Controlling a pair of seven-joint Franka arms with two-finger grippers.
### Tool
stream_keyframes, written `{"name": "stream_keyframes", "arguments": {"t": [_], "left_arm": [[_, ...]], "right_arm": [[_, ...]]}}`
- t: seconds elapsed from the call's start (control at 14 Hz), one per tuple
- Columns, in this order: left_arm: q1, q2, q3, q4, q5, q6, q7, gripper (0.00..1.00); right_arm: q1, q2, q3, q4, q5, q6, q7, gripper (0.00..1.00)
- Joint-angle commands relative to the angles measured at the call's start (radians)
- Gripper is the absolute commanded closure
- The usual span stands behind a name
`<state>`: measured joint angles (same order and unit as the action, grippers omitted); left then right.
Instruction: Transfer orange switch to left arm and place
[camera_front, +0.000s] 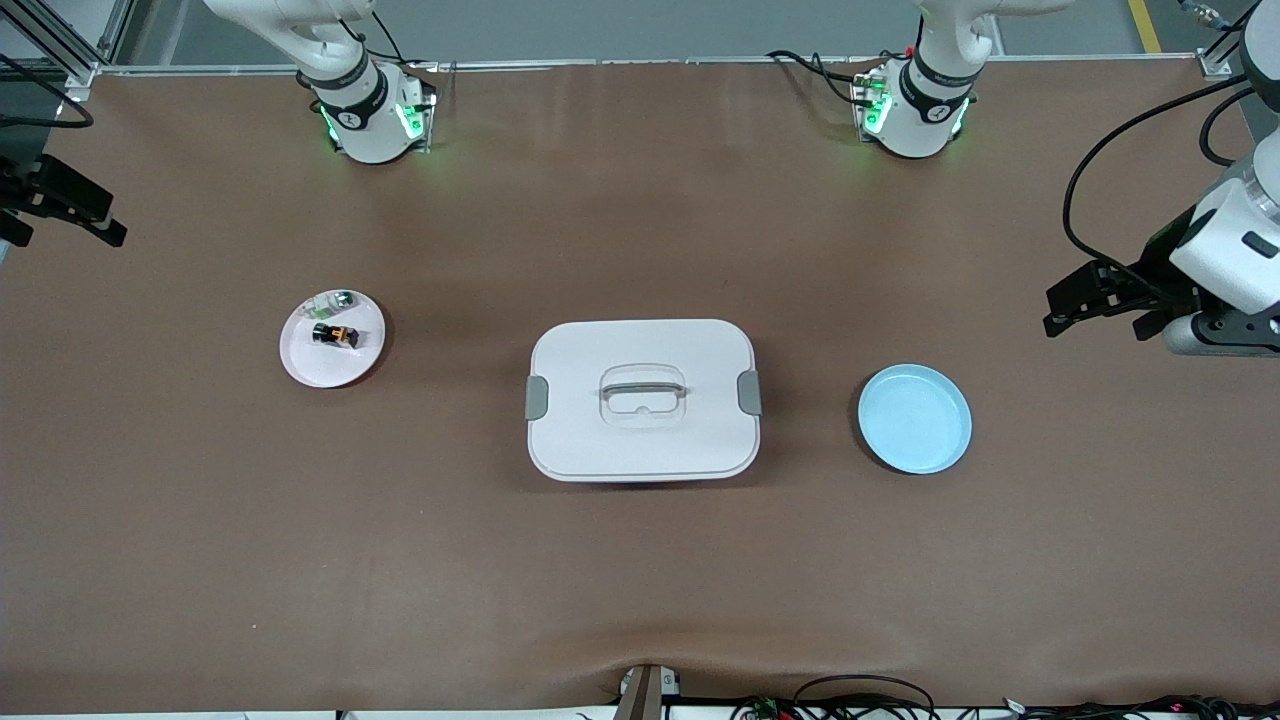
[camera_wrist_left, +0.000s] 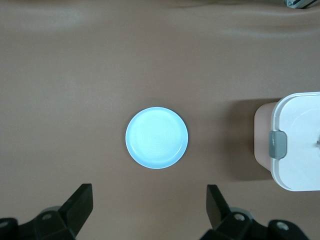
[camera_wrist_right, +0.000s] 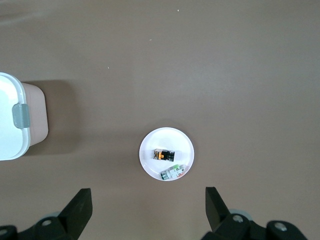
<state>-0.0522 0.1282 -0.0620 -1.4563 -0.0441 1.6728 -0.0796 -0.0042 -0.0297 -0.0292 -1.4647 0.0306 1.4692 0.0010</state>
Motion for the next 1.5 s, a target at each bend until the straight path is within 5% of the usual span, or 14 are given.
{"name": "stream_keyframes", "arguments": {"t": [0.0, 1.15, 1.43], "left_arm": [[-0.003, 0.002, -0.002, 0.007, -0.005, -0.001, 0.009, 0.00], [-0.005, 0.022, -0.001, 0.010, -0.011, 0.001, 0.004, 0.00], [-0.005, 0.022, -0.001, 0.010, -0.013, 0.001, 0.009, 0.00]], "right_arm": [[0.007, -0.019, 0.000, -0.023, -0.017, 0.005, 0.014, 0.00], [-0.008, -0.019, 0.012, -0.048, -0.020, 0.005, 0.117, 0.00], [-0.017, 0.048, 0.012, -0.060, -0.017, -0.021, 0.110, 0.00]]}}
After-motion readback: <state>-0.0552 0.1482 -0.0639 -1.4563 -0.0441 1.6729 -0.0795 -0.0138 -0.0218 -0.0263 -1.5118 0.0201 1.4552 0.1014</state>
